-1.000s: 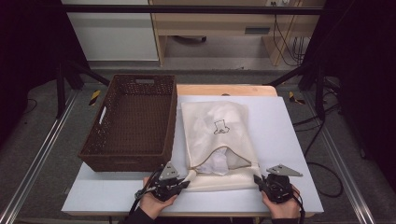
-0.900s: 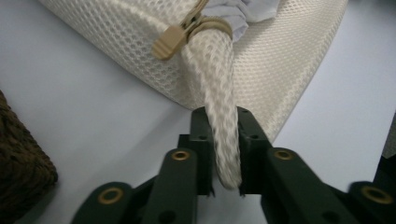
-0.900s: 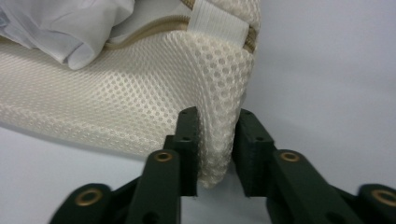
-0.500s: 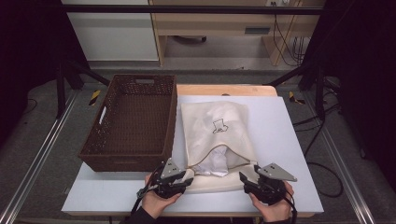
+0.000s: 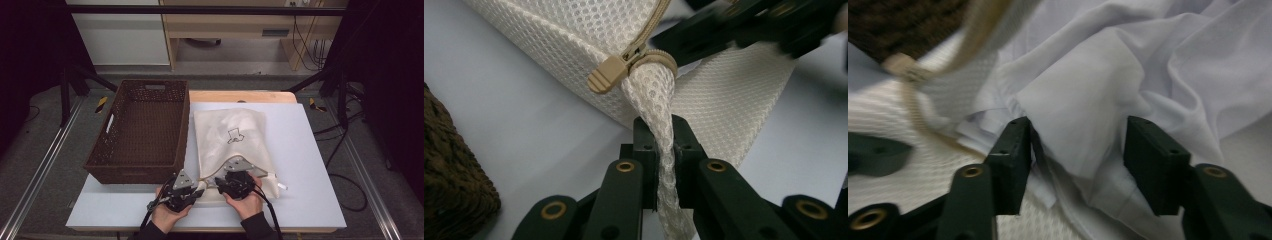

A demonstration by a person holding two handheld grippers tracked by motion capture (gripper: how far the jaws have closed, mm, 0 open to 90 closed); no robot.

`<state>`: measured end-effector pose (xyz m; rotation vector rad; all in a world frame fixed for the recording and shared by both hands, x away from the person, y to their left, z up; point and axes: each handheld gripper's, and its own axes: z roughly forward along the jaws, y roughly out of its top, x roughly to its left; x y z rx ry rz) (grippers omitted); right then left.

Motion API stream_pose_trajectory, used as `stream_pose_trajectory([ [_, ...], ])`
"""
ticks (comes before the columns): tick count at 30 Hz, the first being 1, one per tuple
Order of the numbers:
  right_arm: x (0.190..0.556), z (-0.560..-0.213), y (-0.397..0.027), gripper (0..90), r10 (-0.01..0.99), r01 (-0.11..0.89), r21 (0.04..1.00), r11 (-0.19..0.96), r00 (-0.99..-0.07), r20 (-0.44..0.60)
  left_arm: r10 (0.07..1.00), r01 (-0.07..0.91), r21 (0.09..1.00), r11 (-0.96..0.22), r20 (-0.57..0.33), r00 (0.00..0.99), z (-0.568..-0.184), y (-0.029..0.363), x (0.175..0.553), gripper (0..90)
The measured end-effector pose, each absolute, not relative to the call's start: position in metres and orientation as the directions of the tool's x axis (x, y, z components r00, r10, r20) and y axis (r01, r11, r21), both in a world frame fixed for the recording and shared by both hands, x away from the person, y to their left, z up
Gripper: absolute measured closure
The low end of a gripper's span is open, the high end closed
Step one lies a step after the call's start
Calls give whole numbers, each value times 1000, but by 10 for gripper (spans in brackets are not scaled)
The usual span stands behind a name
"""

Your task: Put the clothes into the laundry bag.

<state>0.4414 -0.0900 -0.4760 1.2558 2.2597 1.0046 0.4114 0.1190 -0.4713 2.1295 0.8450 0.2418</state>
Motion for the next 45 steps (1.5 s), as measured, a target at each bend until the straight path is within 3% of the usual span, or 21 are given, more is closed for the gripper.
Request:
stream_pose_trajectory([
  [2,445,-479,-87,545,849,576,734,361,-528,-3,642,486,752,-445,-111,759,-469,119,411,843],
  [5,453,-477,-84,717,872,569,736,368,-486,-60,640,486,753,-443,-114,760,-466,120,410,846],
  [11,469,-478,-90,824,923,567,758,322,-367,-117,638,488,749,-447,-115,761,-463,124,408,852],
  [15,477,-478,-98,827,936,543,774,325,-302,-181,632,490,745,-453,-120,766,-463,127,408,853],
  [18,476,-480,-101,809,928,527,775,349,-309,-208,631,484,744,-461,-108,768,-466,125,407,850],
  [26,450,-474,-117,503,875,492,802,339,-477,-77,626,475,769,-427,-128,769,-468,124,408,782],
  [34,432,-465,-117,367,852,458,843,281,-523,0,628,467,780,-416,-125,768,-467,124,407,702],
  [39,433,-467,-101,393,840,494,825,274,-541,45,634,474,777,-415,-127,763,-468,124,408,717],
  [44,445,-478,-87,644,867,529,788,317,-499,-14,641,493,770,-404,-146,753,-469,123,409,795],
  [45,445,-478,-87,644,867,529,788,317,-499,-14,641,493,770,-404,-146,753,-469,123,409,808],
])
